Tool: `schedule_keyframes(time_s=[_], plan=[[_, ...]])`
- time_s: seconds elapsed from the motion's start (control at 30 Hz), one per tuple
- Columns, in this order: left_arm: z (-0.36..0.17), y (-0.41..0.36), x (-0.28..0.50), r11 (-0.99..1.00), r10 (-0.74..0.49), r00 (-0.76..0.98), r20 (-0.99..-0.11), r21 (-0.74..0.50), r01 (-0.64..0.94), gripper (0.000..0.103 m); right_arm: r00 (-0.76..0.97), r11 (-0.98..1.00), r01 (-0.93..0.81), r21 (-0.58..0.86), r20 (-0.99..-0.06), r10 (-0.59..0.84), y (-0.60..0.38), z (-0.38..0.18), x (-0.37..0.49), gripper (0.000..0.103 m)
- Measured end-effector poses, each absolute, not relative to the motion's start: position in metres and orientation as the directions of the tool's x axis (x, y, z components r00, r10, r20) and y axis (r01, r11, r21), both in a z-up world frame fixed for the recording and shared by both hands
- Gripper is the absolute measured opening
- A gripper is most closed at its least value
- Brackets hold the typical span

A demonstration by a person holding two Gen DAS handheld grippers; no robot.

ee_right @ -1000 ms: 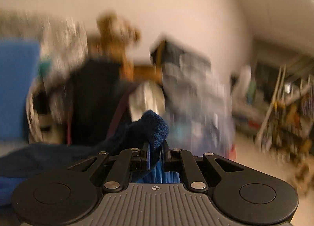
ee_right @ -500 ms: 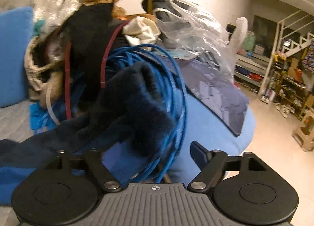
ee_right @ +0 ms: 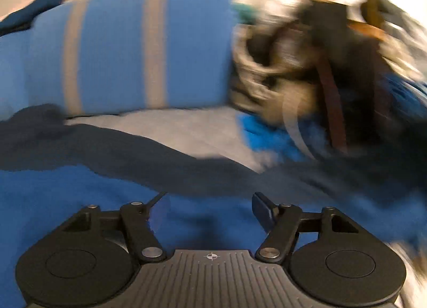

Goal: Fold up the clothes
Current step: 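Lower the sleeve onto the bed and open the right gripper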

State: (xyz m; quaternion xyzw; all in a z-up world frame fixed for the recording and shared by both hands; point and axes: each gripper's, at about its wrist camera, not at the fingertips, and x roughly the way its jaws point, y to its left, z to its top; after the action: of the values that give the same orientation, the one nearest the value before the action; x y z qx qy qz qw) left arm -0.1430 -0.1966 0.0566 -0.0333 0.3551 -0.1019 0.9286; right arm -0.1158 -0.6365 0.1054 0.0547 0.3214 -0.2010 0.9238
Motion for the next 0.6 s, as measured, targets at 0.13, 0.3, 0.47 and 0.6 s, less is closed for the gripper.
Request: schedule_keyframes(time_s=[0.13,0.3,0.47,0.6], plan=[[0.056,-0.196,-0.141,0.975,-0.223,0.722,-0.655,-0.149,0.165,0.103,0.738,0.952,0.303,-0.041,-0.622,-0.262,-0.624,0.099,-0.043,0.068],[0.055,-0.197,-0.138,0.973,-0.230,0.715,-0.660,-0.156,0.169,0.103,0.685,0.962,0.269,-0.052,-0.692,-0.230,-0.623,0.078,0.024,0.062],[0.055,-0.194,-0.138,0.969,-0.244,0.715,-0.655,-0.180,0.167,0.103,0.635,0.967,0.252,-0.046,-0.746,-0.201,-0.624,0.056,0.058,0.047],[0.055,-0.194,-0.138,0.968,-0.250,0.714,-0.654,-0.187,0.168,0.103,0.664,0.951,0.289,-0.112,-0.692,-0.284,-0.617,0.071,0.064,0.005]])
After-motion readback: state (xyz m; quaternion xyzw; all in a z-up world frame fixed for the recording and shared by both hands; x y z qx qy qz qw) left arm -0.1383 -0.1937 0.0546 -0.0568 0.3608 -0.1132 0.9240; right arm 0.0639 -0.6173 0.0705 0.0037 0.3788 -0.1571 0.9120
